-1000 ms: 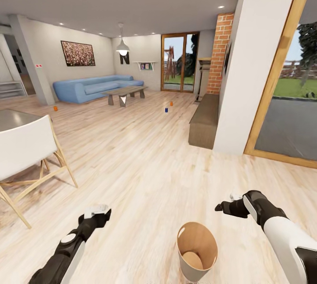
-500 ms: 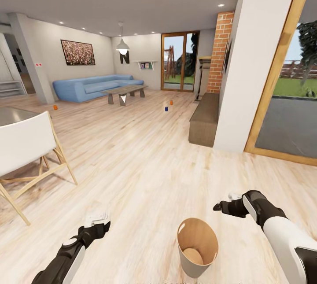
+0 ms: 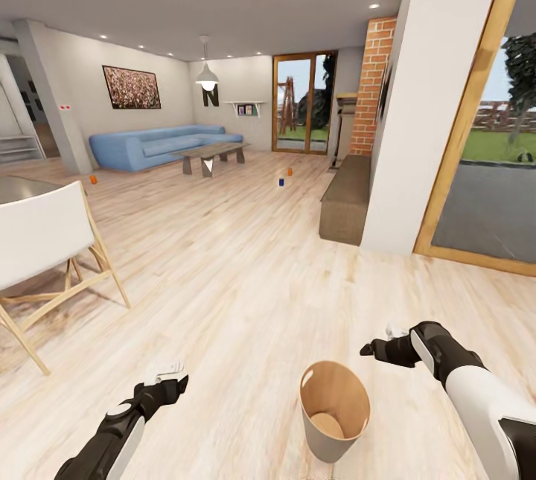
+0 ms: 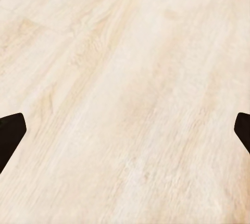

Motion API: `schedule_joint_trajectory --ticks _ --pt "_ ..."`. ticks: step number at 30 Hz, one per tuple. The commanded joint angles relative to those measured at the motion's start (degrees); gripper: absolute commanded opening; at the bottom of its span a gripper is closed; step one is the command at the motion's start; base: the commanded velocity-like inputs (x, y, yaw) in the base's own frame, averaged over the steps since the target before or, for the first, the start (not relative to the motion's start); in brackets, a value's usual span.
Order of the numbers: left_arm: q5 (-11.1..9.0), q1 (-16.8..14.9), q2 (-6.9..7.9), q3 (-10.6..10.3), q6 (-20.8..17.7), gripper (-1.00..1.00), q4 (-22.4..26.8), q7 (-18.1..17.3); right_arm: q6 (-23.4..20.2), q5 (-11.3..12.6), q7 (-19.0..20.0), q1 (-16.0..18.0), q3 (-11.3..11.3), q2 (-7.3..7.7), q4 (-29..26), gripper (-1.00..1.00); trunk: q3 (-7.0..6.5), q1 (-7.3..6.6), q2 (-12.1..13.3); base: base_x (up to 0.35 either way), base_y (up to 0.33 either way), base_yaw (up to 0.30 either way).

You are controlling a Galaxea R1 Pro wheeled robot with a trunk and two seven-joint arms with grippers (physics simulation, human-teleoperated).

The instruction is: Put the three can of soda from the living room inside the tash can in the kitchen.

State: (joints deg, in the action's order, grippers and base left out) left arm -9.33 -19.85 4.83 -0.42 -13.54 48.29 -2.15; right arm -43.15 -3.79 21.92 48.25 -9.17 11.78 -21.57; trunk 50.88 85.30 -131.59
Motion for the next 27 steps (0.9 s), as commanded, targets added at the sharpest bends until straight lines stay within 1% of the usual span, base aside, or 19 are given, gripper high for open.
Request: schedule_joint_trajectory --ticks 1,6,11,16,27 --pt "0.0 0.0 0.0 0.0 0.0 1.0 0.0 0.0 0.0 0.0 0.0 0.0 0.0 0.03 0.0 1.0 0.18 0.23 -0.4 0.0 0.0 0.0" --pt "0.0 0.0 0.0 -0.1 0.1 1.0 0.0 0.0 0.0 0.0 0.0 0.0 0.2 0.18 -0.1 1.0 1.08 1.32 -2.4 0.0 0.0 0.0" --pt "0.1 0.0 0.0 -0.1 0.6 1.0 0.0 0.0 0.0 -0.1 0.0 0.0 0.3 0.67 -0.2 1.0 1.98 2.42 -4.4 0.0 0.0 0.0" --pt "0.2 0.0 0.0 -0.2 2.3 1.0 0.0 0.0 0.0 -0.1 0.0 0.0 0.4 0.58 -0.2 1.0 2.88 3.52 -6.4 0.0 0.0 0.0" --pt "0.2 0.0 -0.1 -0.2 3.2 1.0 -0.1 0.0 0.0 -0.1 0.0 0.0 0.4 0.32 -0.2 1.0 4.85 5.94 -10.8 0.0 0.0 0.0"
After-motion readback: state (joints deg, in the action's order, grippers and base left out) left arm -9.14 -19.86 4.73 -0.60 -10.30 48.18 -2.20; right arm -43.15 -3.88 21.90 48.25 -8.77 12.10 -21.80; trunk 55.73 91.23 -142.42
